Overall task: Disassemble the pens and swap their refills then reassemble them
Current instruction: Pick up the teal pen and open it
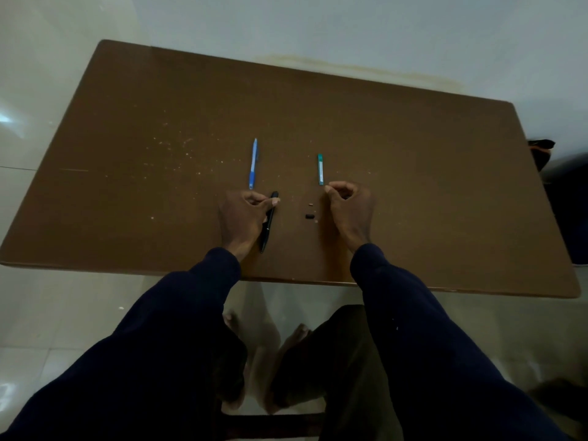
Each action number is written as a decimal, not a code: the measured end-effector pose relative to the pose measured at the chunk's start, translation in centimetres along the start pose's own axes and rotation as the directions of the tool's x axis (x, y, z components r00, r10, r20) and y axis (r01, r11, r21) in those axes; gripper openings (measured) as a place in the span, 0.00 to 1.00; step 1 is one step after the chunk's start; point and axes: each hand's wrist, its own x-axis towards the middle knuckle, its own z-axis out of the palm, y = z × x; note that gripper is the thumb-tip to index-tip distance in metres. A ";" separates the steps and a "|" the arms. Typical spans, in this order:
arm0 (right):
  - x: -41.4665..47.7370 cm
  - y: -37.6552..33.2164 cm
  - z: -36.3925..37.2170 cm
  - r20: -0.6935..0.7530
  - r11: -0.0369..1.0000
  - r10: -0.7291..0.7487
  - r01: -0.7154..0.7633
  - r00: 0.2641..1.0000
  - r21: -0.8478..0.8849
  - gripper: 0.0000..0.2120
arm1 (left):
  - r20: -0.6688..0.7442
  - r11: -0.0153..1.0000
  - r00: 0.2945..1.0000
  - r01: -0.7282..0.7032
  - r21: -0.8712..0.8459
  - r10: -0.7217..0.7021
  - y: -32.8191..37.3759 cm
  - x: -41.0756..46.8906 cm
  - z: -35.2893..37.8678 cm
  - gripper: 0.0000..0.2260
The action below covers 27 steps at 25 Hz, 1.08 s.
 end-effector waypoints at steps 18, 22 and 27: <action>1.3 -1.5 0.7 -0.039 0.951 0.164 -0.168 0.986 -0.261 0.14 | 0.119 0.885 0.984 0.170 -0.434 -0.130 -0.2 -1.1 -2.8 0.09; -0.6 -1.4 -0.5 -0.033 0.974 0.222 -0.220 0.974 0.054 0.01 | 0.126 0.874 0.984 0.170 -0.456 -0.125 0.3 -2.1 -2.6 0.08; -4.1 -2.8 -1.8 -0.023 0.920 0.218 -0.198 0.976 0.338 0.06 | 0.163 0.884 0.984 0.141 -0.445 -0.075 1.9 -2.7 -2.4 0.06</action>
